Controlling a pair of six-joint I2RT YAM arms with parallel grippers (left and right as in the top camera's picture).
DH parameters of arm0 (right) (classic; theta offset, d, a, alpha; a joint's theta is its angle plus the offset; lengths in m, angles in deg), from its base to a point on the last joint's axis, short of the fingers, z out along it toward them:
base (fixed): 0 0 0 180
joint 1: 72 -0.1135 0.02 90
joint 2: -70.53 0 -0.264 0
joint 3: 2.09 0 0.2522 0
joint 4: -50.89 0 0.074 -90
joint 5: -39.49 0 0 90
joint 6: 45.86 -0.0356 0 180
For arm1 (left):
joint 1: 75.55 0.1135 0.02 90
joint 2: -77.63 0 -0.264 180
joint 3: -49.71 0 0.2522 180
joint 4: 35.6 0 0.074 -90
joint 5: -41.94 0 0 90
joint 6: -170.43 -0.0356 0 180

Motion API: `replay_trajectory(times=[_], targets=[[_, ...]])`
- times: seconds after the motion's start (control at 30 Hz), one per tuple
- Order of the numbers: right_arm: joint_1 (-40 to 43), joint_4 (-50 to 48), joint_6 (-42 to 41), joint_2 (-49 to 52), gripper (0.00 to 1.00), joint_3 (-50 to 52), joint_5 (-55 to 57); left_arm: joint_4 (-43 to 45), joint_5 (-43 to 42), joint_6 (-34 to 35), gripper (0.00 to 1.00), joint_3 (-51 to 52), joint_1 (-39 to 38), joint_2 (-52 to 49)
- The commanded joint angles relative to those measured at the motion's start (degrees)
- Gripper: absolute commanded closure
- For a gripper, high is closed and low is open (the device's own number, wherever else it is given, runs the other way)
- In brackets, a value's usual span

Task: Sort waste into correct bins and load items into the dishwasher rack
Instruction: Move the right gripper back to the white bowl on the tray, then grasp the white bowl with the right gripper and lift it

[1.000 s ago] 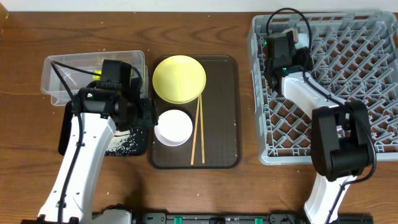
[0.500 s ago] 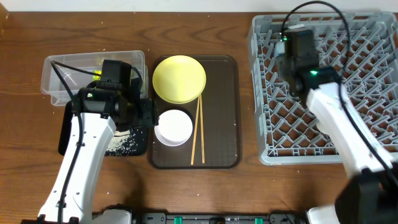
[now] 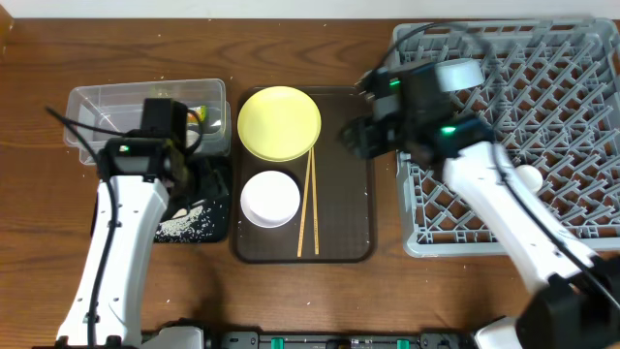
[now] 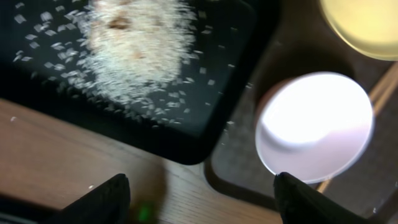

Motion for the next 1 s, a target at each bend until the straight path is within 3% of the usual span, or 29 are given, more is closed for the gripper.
replay_trajectory(times=[0.0, 0.3, 0.63, 0.77, 0.97], targets=[[-4.79, -0.33, -4.85, 4.2, 0.4, -0.07, -2.99, -0.81, 2.03, 1.95, 0.21, 0.24, 3.13, 0.2], [-14.16, -1.03, -11.32, 14.08, 0.42, -0.07, 0.61, -1.27, 2.03, 1.92, 0.17, 0.24, 7.58, 0.2], [-16.5, -2.23, -15.63, 19.89, 0.71, -0.07, 7.28, -1.25, 2.01, 1.92, 0.17, 0.24, 7.58, 0.2], [-16.52, -2.51, -16.46, 20.15, 0.9, -0.07, 7.28, -1.25, 2.01, 1.92, 0.17, 0.24, 7.58, 0.2], [-16.83, -2.97, -17.11, 20.2, 0.99, -0.07, 7.26, -1.27, 2.01, 1.95, 0.17, 0.24, 7.58, 0.2]])
